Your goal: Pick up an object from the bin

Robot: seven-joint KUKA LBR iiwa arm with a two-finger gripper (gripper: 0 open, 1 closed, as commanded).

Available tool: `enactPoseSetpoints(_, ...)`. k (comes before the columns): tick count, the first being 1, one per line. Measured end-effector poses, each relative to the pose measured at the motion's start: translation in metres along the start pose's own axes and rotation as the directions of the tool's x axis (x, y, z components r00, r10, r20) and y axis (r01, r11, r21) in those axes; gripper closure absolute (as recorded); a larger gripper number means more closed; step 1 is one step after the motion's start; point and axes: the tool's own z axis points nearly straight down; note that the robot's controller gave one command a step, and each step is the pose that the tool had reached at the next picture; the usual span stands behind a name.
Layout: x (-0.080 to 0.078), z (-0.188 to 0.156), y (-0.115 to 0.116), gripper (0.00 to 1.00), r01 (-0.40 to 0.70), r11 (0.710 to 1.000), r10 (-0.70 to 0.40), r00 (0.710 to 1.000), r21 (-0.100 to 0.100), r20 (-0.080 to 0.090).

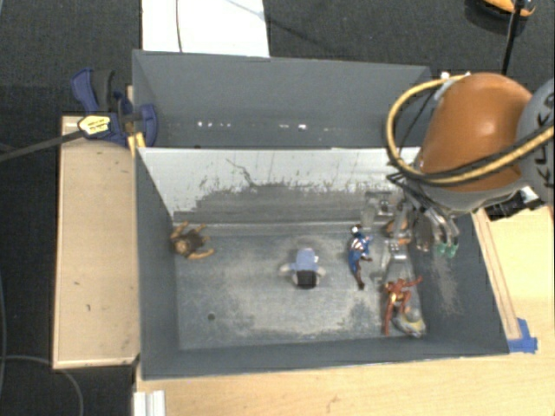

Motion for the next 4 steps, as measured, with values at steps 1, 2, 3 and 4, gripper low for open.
enactPoseSetpoints(1,-0.002,-0.004,0.0,0.0,0.0,1.0,0.0,1.0,0.0,0.008)
enactPoseSetpoints(2,-0.011,0.043,0.024,0.0,0.104,0.995,-0.104,0.995,0.001,0.011)
enactPoseSetpoints(3,-0.026,0.064,0.056,0.0,0.311,0.95,-0.311,0.95,0.002,0.009)
enactPoseSetpoints(4,-0.032,0.064,0.074,0.0,0.338,0.941,-0.338,0.941,0.003,0.013)
